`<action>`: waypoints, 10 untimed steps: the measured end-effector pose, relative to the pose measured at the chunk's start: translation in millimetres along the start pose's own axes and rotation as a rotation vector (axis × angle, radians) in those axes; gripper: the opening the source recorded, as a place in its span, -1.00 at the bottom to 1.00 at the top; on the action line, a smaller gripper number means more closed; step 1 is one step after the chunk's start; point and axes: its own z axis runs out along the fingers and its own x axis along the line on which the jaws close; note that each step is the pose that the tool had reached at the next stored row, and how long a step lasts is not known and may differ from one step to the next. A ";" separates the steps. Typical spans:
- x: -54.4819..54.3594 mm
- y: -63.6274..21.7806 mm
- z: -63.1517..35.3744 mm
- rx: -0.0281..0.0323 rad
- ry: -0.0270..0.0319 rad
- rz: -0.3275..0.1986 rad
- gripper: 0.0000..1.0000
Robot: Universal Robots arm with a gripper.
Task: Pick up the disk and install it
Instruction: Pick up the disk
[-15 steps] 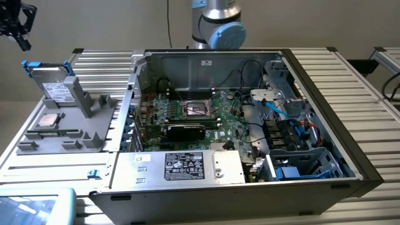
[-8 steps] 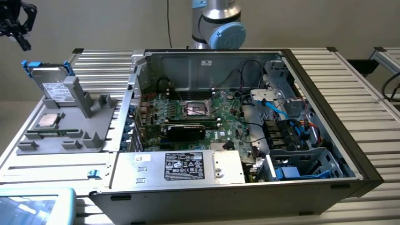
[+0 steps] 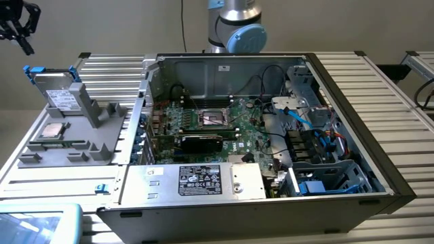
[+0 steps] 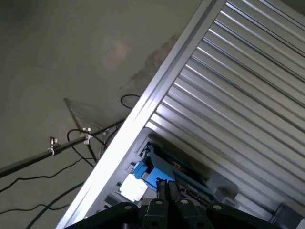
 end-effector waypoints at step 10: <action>0.0 0.0 0.1 -0.0003 -0.0031 -0.182 -0.79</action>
